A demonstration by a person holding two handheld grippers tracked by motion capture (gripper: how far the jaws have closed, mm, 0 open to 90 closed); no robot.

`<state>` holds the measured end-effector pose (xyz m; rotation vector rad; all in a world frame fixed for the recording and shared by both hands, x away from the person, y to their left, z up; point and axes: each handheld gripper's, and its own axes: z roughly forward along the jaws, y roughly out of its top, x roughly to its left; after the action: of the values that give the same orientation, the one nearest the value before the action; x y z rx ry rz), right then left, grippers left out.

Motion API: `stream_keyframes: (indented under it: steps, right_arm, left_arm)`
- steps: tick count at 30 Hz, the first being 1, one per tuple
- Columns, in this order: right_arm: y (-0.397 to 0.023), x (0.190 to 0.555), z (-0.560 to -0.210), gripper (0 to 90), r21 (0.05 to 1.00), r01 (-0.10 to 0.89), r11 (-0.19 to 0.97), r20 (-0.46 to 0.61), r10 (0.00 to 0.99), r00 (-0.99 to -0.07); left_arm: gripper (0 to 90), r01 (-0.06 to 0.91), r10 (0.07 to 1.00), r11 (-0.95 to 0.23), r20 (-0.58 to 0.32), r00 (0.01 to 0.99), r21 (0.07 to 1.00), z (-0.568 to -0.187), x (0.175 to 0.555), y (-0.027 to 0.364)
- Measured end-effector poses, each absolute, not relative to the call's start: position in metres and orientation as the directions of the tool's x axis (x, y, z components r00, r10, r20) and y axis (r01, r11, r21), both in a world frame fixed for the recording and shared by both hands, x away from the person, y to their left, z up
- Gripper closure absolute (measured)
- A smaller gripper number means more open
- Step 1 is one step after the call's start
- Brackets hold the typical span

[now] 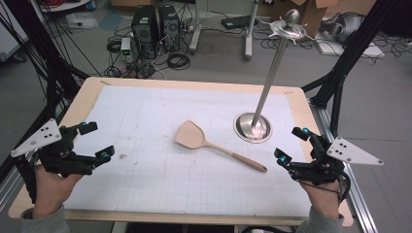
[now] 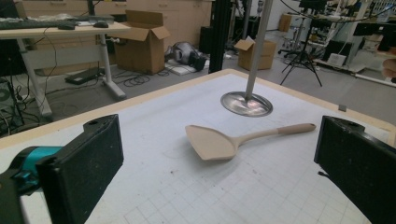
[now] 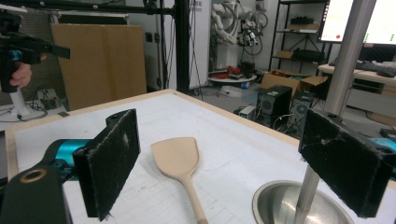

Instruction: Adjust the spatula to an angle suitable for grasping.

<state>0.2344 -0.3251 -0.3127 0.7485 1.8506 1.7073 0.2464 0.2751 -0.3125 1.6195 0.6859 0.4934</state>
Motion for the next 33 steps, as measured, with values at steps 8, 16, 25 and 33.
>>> stream_keyframes:
  steps: [8,16,25,33]
  right_arm:
    - [-0.325,0.236,-0.316,13.9,0.995,0.055,0.083,-0.017,0.687,-0.727]
    - [-0.322,0.239,-0.319,14.5,0.993,0.065,0.103,-0.023,0.687,-0.727]
    - [-0.311,0.254,-0.331,18.6,0.982,0.104,0.156,-0.031,0.679,-0.733]
    - [-0.304,0.265,-0.343,41.1,0.960,0.169,0.224,-0.021,0.657,-0.754]
  left_arm:
    - [1.7,0.170,0.678,-0.080,-0.071,0.732,0.982,-0.316,0.250,0.273]
    - [1.7,0.166,0.671,-0.081,-0.069,0.739,0.983,-0.315,0.251,0.272]
    - [1.7,0.168,0.669,-0.080,-0.072,0.740,0.982,-0.316,0.251,0.272]
    - [1.7,0.178,0.672,-0.087,-0.074,0.737,0.980,-0.318,0.252,0.271]
